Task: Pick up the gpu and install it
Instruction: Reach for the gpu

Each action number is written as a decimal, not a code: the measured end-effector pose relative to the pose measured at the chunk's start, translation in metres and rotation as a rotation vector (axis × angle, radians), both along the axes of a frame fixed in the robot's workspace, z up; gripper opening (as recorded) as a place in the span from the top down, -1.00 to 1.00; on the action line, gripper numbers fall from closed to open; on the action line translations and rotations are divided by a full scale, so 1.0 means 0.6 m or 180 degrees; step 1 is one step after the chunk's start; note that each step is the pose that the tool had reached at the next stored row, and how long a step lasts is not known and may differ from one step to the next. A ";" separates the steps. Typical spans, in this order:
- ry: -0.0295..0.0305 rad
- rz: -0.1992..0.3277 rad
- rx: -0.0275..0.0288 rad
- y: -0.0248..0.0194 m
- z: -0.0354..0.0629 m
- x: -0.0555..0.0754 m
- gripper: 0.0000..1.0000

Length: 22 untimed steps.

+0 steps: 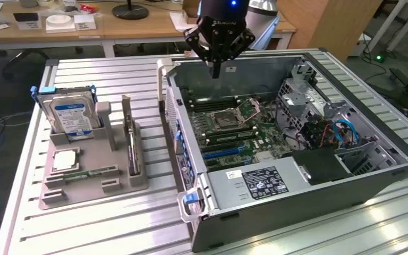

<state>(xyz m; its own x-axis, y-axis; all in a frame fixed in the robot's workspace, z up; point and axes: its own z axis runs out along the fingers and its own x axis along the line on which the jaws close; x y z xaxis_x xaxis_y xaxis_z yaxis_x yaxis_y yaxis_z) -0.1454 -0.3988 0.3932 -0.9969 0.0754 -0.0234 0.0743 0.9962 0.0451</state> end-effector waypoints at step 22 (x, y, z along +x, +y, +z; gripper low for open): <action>0.0000 0.0000 0.0000 -0.0001 0.000 -0.045 0.79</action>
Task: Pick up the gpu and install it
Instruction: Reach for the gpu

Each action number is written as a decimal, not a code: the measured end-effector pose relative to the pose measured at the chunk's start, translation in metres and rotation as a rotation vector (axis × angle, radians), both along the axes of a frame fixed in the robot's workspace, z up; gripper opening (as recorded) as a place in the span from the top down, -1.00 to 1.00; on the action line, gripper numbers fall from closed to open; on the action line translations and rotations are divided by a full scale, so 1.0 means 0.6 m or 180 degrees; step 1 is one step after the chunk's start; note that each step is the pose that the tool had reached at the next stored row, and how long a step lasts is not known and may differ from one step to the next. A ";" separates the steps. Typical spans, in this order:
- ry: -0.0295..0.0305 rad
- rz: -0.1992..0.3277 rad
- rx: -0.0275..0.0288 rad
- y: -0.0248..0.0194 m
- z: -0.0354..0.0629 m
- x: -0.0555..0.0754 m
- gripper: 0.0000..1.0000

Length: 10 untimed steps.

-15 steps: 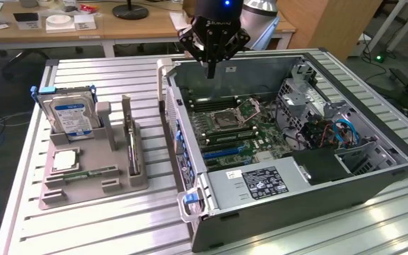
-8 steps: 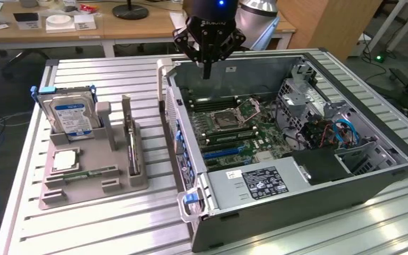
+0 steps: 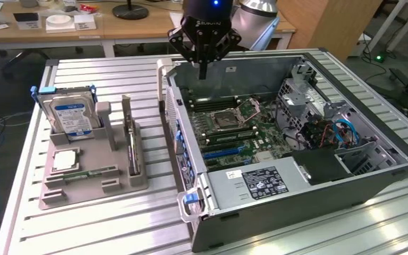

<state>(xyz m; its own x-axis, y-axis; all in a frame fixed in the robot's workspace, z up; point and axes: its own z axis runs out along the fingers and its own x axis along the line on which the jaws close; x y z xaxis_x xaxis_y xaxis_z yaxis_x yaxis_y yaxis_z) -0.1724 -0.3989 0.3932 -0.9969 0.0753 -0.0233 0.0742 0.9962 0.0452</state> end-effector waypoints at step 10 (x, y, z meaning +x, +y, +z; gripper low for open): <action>0.0000 0.0000 0.0000 0.0000 0.000 -0.020 0.79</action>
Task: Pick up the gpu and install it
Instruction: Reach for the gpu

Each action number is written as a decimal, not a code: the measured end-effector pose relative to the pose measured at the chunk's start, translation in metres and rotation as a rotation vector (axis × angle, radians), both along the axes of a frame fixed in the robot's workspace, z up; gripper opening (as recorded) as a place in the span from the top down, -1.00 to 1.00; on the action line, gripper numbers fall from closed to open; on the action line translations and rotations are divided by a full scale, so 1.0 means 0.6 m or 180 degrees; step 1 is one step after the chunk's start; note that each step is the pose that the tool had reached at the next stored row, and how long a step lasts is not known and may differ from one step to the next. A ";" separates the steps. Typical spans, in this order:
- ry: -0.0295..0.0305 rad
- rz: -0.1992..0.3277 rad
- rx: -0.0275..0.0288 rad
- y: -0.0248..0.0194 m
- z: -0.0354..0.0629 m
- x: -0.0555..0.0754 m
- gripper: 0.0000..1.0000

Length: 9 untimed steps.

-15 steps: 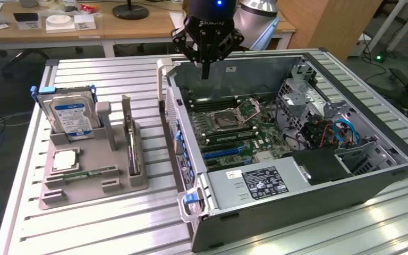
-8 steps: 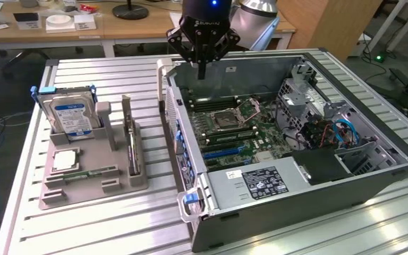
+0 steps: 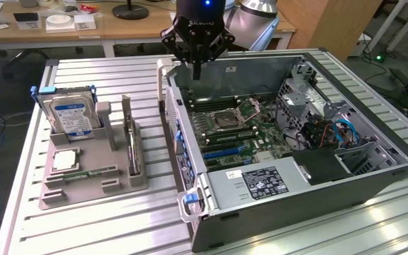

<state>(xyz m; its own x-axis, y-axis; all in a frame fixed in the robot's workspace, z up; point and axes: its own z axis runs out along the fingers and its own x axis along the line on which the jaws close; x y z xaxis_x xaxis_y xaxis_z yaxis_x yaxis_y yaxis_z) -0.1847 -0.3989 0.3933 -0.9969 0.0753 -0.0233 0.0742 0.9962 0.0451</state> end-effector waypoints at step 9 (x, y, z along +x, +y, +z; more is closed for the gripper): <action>0.0000 0.0000 0.0000 -0.0003 0.000 -0.017 0.79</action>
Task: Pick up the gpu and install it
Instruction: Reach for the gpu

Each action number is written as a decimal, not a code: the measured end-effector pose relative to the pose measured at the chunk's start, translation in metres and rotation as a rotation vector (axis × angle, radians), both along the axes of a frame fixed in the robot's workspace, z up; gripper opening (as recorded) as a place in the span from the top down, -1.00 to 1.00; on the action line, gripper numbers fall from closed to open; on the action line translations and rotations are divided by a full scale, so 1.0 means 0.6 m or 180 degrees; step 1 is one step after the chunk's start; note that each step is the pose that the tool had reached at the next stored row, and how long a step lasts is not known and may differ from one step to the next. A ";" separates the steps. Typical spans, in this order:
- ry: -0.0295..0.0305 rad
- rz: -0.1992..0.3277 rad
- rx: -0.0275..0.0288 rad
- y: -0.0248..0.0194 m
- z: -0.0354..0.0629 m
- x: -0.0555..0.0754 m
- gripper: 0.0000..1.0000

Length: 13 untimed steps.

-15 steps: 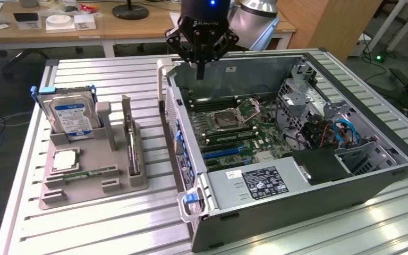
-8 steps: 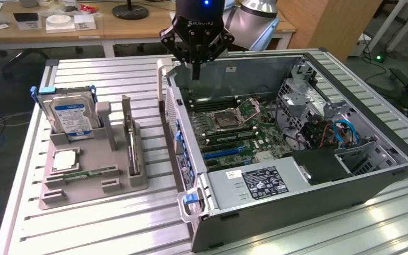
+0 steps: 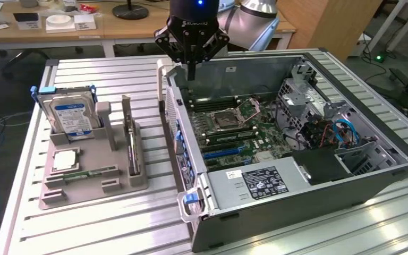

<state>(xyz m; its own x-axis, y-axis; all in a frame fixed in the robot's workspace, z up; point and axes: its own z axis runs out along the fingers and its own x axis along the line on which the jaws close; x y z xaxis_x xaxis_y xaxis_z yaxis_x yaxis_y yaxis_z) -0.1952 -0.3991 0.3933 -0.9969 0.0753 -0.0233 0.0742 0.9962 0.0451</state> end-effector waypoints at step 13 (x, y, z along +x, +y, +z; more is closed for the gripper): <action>0.0000 0.0000 0.0000 -0.0006 0.000 -0.026 0.79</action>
<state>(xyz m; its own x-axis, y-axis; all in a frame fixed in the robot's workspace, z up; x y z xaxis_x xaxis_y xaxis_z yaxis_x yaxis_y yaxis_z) -0.2109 -0.3994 0.3933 -0.9969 0.0752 -0.0232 0.0741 0.9962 0.0450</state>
